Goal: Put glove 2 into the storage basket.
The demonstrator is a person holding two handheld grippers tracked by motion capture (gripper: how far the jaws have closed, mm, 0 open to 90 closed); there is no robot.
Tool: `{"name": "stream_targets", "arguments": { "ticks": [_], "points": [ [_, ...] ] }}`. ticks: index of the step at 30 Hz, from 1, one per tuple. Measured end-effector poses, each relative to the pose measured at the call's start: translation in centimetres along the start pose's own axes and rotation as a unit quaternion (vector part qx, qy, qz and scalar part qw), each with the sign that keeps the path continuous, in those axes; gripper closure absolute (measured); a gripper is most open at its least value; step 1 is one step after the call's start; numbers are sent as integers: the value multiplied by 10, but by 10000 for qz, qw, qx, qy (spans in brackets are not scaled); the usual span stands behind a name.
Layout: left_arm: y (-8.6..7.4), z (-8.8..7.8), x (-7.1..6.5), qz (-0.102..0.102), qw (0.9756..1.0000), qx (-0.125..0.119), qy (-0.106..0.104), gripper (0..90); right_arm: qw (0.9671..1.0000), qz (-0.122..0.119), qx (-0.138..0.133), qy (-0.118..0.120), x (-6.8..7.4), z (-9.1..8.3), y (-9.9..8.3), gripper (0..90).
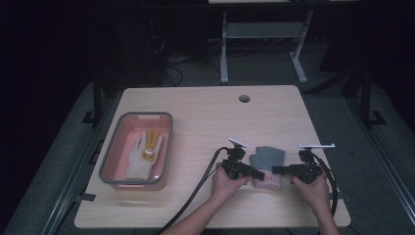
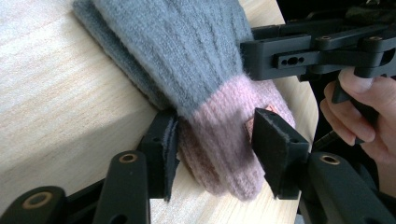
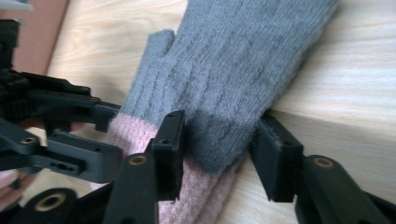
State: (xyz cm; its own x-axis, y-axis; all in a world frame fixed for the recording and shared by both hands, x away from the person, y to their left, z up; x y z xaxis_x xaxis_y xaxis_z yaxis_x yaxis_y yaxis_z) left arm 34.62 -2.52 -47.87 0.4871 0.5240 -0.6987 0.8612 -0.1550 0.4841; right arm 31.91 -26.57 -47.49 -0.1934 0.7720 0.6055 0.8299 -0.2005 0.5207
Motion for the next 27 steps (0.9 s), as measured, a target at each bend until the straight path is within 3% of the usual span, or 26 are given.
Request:
{"name": "stream_targets", "arguments": {
  "ticks": [9,27],
  "points": [
    [-1,-1,7,-190,9996,-72,-192,591,9996,139,-29,235,1,0,-1,721],
    [0,-12,9,-116,9992,-216,-327,631,9991,109,-45,405,14,-2,2,750]
  ]
}}
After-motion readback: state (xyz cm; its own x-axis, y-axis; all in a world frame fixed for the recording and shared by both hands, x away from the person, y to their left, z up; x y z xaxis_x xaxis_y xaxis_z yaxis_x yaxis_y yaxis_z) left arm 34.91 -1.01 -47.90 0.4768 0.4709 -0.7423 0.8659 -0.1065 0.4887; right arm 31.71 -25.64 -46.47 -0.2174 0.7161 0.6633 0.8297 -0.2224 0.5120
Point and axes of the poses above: each handheld gripper's, and its own axes: z roughly forward along the jaws, y roughly out of its top, x roughly to its left, the point moved 1 cm from there along z, roughly forward along the jaws, and after that the axes turned 11 degrees about -x, right-handed, at the moved point
